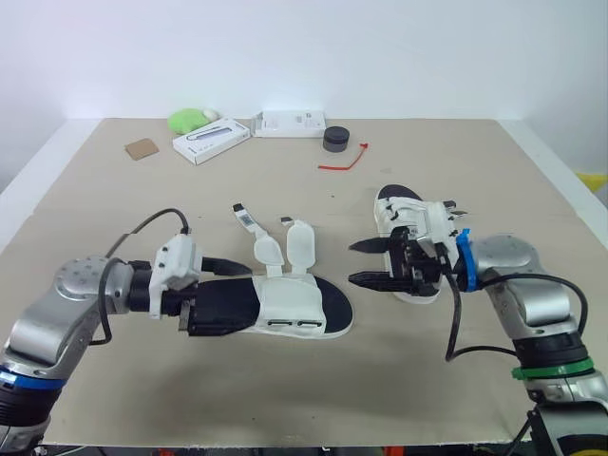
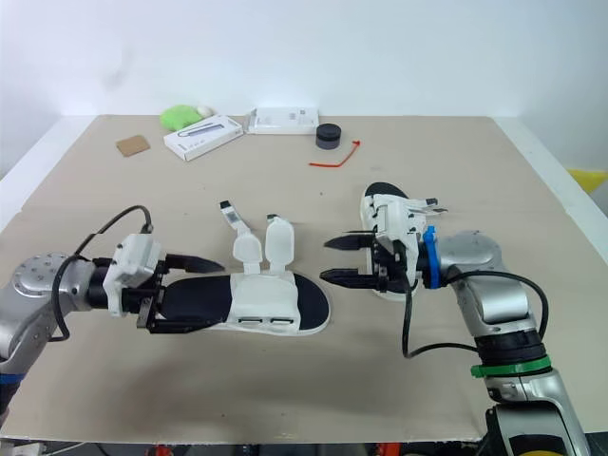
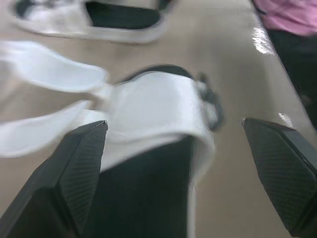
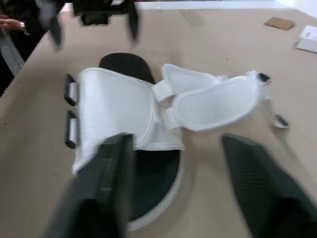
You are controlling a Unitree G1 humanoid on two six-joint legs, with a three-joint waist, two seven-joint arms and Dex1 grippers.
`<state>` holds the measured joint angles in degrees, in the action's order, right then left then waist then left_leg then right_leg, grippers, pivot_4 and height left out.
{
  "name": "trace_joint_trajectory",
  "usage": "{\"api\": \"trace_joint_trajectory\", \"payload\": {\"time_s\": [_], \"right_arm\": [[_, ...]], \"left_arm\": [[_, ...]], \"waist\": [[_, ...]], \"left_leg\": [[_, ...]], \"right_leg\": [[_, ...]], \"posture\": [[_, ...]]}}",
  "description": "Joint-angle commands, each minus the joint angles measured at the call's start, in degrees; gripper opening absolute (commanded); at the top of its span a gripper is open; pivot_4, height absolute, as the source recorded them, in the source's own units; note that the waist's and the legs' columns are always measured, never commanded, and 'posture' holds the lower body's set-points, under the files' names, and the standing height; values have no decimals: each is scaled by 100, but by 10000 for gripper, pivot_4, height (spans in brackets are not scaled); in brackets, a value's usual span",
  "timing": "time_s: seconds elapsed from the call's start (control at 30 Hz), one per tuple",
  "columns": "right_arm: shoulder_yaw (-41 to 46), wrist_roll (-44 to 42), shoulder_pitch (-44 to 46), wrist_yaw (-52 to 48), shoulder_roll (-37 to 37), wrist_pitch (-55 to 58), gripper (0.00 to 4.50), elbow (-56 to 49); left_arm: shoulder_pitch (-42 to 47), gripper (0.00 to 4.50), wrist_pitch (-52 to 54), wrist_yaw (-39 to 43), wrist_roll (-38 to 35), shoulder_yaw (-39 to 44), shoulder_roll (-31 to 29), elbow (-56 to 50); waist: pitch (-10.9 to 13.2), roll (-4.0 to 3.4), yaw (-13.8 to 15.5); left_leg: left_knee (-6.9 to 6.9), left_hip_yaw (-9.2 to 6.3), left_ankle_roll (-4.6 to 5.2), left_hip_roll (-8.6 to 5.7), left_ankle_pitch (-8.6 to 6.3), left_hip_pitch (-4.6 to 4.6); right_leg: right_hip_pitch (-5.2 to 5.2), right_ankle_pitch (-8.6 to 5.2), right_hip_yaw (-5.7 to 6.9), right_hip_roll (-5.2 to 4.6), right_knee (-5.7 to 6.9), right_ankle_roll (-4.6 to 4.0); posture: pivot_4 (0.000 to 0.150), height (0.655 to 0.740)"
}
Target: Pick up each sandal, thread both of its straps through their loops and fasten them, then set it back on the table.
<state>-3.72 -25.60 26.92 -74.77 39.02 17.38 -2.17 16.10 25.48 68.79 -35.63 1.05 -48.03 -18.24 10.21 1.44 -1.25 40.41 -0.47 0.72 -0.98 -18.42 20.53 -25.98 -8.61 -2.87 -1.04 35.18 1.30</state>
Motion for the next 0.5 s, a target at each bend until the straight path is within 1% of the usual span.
{"api": "trace_joint_trajectory", "payload": {"time_s": [0.03,0.1,0.13,0.3,0.5], "right_arm": [[-164,18,-288,27,36,43,14498,-575],[-254,18,-466,37,61,104,4748,-751],[-287,28,-514,69,56,122,1113,-804],[-529,250,-593,240,7,177,1113,-911],[-744,590,-502,392,-42,23,1113,-720]], "left_arm": [[217,45000,311,-283,-277,200,122,-119],[242,45000,324,-324,-241,152,174,-142],[242,45000,307,-333,-201,124,201,-146],[337,45000,197,-476,89,-100,416,-42],[428,45000,495,-668,16,-49,598,164]], "waist": [[0,0,2],[0,0,3],[0,0,3],[0,0,3],[0,1,2]], "left_leg": [[0,-1,0,-1,0,0],[0,0,-1,-2,0,0],[0,0,-1,-4,0,1],[1,3,-5,-6,3,-3],[1,3,-6,-2,4,-5]], "right_leg": [[0,0,0,-1,0,0],[0,0,0,-3,0,0],[0,0,0,-5,0,0],[2,1,-5,-3,1,0],[2,1,-6,6,3,-1]], "posture": [[1500,7400],[1500,7400],[1500,7400],[1500,7400],[1500,7400]]}}
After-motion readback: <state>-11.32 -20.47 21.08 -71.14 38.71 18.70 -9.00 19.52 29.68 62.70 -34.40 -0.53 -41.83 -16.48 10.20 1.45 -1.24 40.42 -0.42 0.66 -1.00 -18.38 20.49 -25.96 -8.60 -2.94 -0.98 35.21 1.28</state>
